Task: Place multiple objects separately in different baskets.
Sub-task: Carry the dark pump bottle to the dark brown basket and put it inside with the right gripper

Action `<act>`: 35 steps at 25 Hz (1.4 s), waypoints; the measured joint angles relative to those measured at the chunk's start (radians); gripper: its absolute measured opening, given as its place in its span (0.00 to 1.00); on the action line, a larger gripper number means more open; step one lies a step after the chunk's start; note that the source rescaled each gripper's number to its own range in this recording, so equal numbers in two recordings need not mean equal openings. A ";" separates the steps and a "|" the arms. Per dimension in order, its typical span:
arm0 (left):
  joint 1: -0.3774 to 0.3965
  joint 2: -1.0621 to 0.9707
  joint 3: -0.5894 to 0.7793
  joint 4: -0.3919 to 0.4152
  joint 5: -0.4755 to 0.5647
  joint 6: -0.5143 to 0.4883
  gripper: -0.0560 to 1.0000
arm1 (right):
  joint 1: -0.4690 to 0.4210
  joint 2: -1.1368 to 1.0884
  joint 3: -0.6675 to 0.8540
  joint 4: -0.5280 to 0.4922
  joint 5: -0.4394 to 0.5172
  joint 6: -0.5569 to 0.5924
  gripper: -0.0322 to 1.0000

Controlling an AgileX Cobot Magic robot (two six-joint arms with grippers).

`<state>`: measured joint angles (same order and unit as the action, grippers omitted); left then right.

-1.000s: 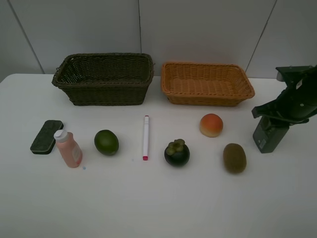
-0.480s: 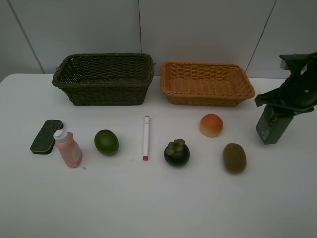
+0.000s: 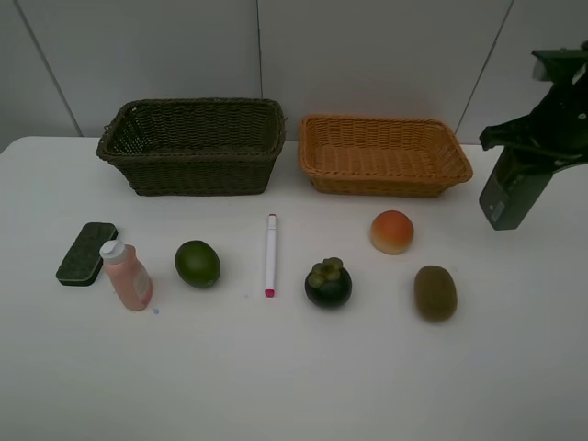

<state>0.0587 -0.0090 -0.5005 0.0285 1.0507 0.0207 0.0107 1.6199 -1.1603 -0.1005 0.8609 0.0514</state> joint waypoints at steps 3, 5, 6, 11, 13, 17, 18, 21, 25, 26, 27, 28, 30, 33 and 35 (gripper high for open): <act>0.000 0.000 0.000 0.000 0.000 0.000 1.00 | 0.014 0.000 -0.052 0.009 0.015 -0.026 0.37; 0.000 0.000 0.000 0.000 0.000 0.000 1.00 | 0.035 0.000 -0.088 0.020 0.019 -0.037 0.37; 0.000 0.000 0.000 0.000 0.000 0.000 1.00 | 0.046 0.000 -0.102 0.024 0.020 -0.039 0.37; 0.000 0.000 0.000 0.000 0.000 0.000 1.00 | 0.127 0.000 -0.185 0.031 0.018 -0.043 0.37; 0.000 0.000 0.000 0.000 0.000 0.000 1.00 | 0.166 0.000 -0.210 0.034 -0.002 -0.045 0.37; 0.000 0.000 0.000 0.000 0.000 0.000 1.00 | 0.250 0.000 -0.232 0.060 -0.082 -0.045 0.37; 0.000 0.000 0.000 0.000 0.000 0.000 1.00 | 0.272 0.000 -0.232 0.064 -0.107 -0.045 0.37; 0.000 0.000 0.000 0.000 0.000 0.000 1.00 | 0.327 0.016 -0.241 0.084 -0.167 -0.045 0.37; 0.000 0.000 0.000 0.000 0.000 0.000 1.00 | 0.395 0.064 -0.273 0.108 -0.236 -0.045 0.37; 0.000 0.000 0.000 0.000 0.000 0.000 1.00 | 0.412 0.078 -0.283 0.111 -0.247 -0.045 0.37; 0.000 0.000 0.000 0.000 0.000 0.000 1.00 | 0.429 0.095 -0.293 0.114 -0.260 -0.045 0.37; 0.000 0.000 0.000 0.000 0.000 0.000 1.00 | 0.442 0.113 -0.305 0.114 -0.273 -0.045 0.37; 0.000 0.000 0.000 0.000 0.000 0.000 1.00 | 0.472 0.151 -0.336 0.118 -0.290 -0.045 0.37; 0.000 0.000 0.000 0.000 0.000 0.000 1.00 | 0.509 0.221 -0.393 0.122 -0.305 -0.045 0.37; 0.000 0.000 0.000 0.000 0.000 0.000 1.00 | 0.525 0.264 -0.433 0.123 -0.314 -0.045 0.37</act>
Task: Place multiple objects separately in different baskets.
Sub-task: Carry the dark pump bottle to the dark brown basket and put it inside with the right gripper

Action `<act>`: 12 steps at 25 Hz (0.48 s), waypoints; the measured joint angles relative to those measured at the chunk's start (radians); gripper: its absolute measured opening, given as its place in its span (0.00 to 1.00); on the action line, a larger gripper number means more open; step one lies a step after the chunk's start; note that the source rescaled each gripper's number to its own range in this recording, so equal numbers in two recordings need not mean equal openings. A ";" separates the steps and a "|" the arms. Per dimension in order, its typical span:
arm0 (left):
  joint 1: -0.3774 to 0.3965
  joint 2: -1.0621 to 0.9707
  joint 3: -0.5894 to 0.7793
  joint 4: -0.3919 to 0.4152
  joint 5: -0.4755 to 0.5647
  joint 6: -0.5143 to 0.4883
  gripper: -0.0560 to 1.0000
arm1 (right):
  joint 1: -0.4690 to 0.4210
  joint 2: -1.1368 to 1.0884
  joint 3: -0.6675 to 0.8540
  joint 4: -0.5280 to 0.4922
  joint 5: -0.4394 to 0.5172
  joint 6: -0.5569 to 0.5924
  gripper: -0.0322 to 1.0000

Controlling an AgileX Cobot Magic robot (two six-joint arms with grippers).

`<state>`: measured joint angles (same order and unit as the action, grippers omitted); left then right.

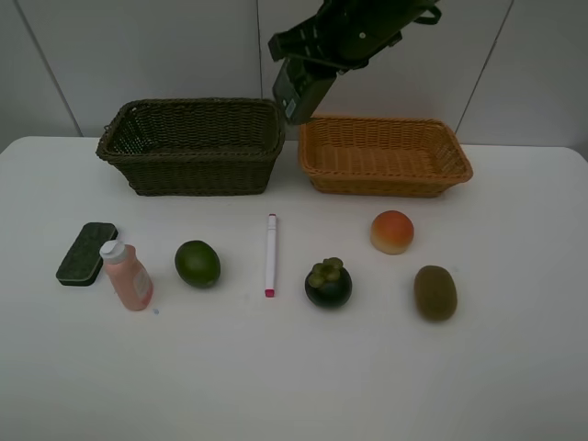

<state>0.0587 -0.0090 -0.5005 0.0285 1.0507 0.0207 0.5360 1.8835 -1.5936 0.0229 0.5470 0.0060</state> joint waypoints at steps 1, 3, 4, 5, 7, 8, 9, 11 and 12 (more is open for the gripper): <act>0.000 0.000 0.000 0.000 0.000 0.000 1.00 | 0.009 0.019 -0.022 0.001 -0.005 0.000 0.37; 0.000 0.000 0.000 0.000 0.000 0.000 1.00 | 0.022 0.063 -0.063 0.003 -0.016 0.000 0.37; 0.000 0.000 0.000 0.000 0.000 0.000 1.00 | 0.027 0.085 -0.084 0.005 -0.022 0.000 0.37; 0.000 0.000 0.000 0.000 0.000 0.000 1.00 | 0.030 0.102 -0.105 0.008 -0.024 0.000 0.37; 0.000 0.000 0.000 0.000 0.000 0.000 1.00 | 0.030 0.142 -0.141 0.038 -0.032 0.000 0.37; 0.000 0.000 0.000 0.000 0.000 0.000 1.00 | 0.030 0.162 -0.160 0.054 -0.033 -0.006 0.37; 0.000 0.000 0.000 0.000 0.000 0.000 1.00 | 0.030 0.178 -0.179 0.066 -0.034 -0.006 0.37; 0.000 0.000 0.000 0.000 0.000 0.000 1.00 | 0.030 0.215 -0.212 0.100 -0.035 -0.029 0.37; 0.000 0.000 0.000 0.000 0.000 0.000 1.00 | 0.030 0.229 -0.229 0.119 -0.037 -0.045 0.37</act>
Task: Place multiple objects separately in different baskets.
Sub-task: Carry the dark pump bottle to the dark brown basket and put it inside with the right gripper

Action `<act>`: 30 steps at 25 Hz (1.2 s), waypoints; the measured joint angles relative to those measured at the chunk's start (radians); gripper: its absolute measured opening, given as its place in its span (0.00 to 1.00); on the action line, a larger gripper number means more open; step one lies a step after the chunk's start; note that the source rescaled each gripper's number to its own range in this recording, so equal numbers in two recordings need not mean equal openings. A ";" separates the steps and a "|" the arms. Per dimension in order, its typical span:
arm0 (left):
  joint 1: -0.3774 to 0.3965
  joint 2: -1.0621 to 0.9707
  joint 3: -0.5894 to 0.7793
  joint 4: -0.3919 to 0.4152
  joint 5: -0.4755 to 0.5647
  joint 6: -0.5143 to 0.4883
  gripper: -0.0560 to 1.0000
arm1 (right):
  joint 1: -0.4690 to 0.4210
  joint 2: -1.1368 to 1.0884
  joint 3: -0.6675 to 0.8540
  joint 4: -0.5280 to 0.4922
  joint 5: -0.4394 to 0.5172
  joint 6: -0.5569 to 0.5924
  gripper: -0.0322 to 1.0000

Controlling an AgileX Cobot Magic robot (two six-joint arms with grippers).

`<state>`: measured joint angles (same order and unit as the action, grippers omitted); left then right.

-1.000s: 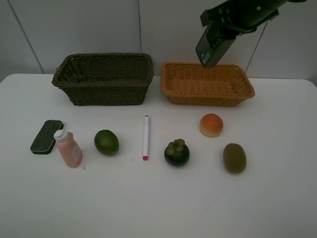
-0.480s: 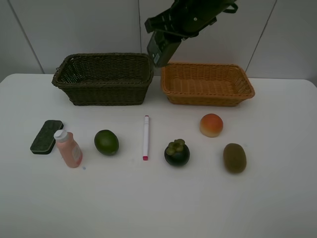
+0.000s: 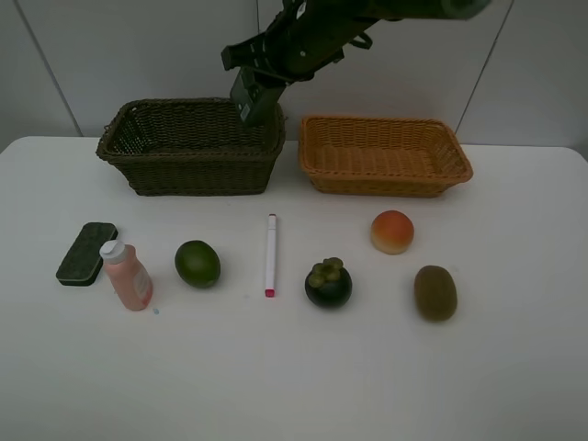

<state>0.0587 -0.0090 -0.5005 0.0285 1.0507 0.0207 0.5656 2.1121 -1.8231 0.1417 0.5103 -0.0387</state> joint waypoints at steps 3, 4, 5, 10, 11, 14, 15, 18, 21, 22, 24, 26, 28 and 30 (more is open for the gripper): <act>0.000 0.000 0.000 0.000 0.000 0.000 1.00 | 0.000 0.047 -0.039 0.074 -0.003 -0.044 0.37; 0.000 0.000 0.000 0.000 0.000 0.000 1.00 | 0.000 0.060 -0.051 0.090 -0.004 -0.062 0.37; 0.000 0.000 0.000 0.000 0.000 0.000 1.00 | 0.000 0.076 -0.058 0.104 -0.009 -0.076 0.37; 0.000 0.000 0.000 0.000 0.000 0.000 1.00 | 0.000 0.148 -0.068 0.122 -0.055 -0.102 0.37; 0.000 0.000 0.000 0.000 0.000 0.000 1.00 | 0.000 0.159 -0.068 0.122 -0.056 -0.104 0.37; 0.000 0.000 0.000 0.000 0.000 0.000 1.00 | 0.000 0.183 -0.068 0.122 -0.066 -0.105 0.37; 0.000 0.000 0.000 0.000 0.000 0.000 1.00 | 0.000 0.191 -0.068 0.123 -0.066 -0.105 0.37; 0.000 0.000 0.000 0.000 0.000 0.000 1.00 | 0.000 0.207 -0.070 0.123 -0.071 -0.105 0.37; 0.000 0.000 0.000 0.000 0.000 0.000 1.00 | 0.000 0.218 -0.070 0.123 -0.073 -0.105 0.37; 0.000 0.000 0.000 0.000 0.000 0.000 1.00 | 0.000 0.222 -0.070 0.123 -0.074 -0.106 0.37; 0.000 0.000 0.000 0.000 0.000 0.000 1.00 | 0.000 0.223 -0.070 0.120 -0.077 -0.106 0.37; 0.000 0.000 0.000 0.000 0.000 0.000 1.00 | 0.000 0.223 -0.070 0.118 -0.084 -0.108 0.37; 0.000 0.000 0.000 0.000 0.000 0.000 1.00 | 0.000 0.223 -0.070 0.118 -0.090 -0.108 0.37; 0.000 0.000 0.000 0.000 0.000 0.000 1.00 | 0.000 0.223 -0.070 0.118 -0.098 -0.108 0.37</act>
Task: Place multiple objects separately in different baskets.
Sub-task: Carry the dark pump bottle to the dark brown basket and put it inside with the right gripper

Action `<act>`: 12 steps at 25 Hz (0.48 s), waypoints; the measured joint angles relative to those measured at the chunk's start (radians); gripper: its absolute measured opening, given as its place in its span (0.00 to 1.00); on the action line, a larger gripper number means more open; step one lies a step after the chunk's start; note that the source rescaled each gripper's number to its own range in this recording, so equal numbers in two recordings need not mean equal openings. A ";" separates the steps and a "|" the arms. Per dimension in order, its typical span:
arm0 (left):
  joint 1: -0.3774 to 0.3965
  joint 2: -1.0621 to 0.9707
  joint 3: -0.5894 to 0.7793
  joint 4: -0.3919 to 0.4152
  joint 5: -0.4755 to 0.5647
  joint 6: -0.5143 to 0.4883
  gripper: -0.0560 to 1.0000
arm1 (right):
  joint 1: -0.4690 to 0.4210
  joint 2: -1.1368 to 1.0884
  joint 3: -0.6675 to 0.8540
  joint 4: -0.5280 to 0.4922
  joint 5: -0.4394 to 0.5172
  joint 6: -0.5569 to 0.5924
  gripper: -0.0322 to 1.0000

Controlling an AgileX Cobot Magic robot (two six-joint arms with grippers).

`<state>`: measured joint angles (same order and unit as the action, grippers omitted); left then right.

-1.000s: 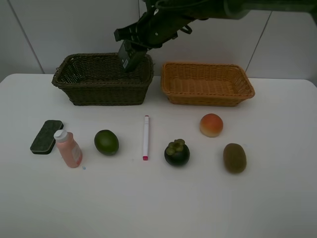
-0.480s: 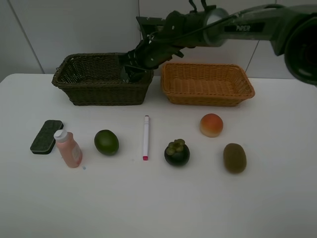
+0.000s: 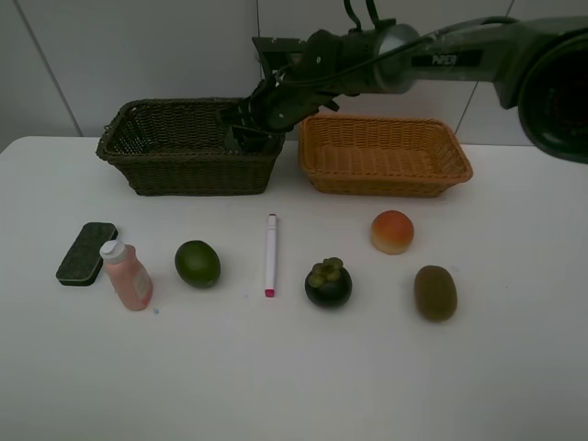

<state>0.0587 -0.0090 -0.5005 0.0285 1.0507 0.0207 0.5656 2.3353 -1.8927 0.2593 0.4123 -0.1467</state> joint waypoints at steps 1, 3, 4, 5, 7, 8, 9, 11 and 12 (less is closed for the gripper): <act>0.000 0.000 0.000 0.000 0.000 0.000 1.00 | 0.000 0.000 0.000 0.000 0.000 0.000 0.37; 0.000 0.000 0.000 0.000 0.000 0.000 1.00 | 0.000 0.000 0.000 0.000 0.001 0.000 0.37; 0.000 0.000 0.000 0.000 0.000 0.000 1.00 | 0.000 0.000 0.000 0.000 0.001 0.000 0.37; 0.000 0.000 0.000 0.000 0.000 0.000 1.00 | 0.000 0.000 0.000 0.000 0.001 0.000 0.37; 0.000 0.000 0.000 0.000 0.000 0.000 1.00 | 0.000 0.000 0.000 0.000 0.001 0.000 0.37; 0.000 0.000 0.000 0.000 0.000 0.000 1.00 | 0.000 0.000 0.000 0.000 0.001 0.000 0.37; 0.000 0.000 0.000 0.000 0.000 0.000 1.00 | 0.000 0.000 0.000 0.000 0.001 0.000 0.37; 0.000 0.000 0.000 0.000 0.000 0.000 1.00 | 0.000 0.000 0.000 0.000 0.001 0.000 0.37; 0.000 0.000 0.000 0.000 0.000 0.000 1.00 | 0.000 0.000 0.000 0.000 0.001 0.000 0.37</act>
<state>0.0587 -0.0090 -0.5005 0.0285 1.0507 0.0207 0.5656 2.3353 -1.8927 0.2593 0.4136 -0.1470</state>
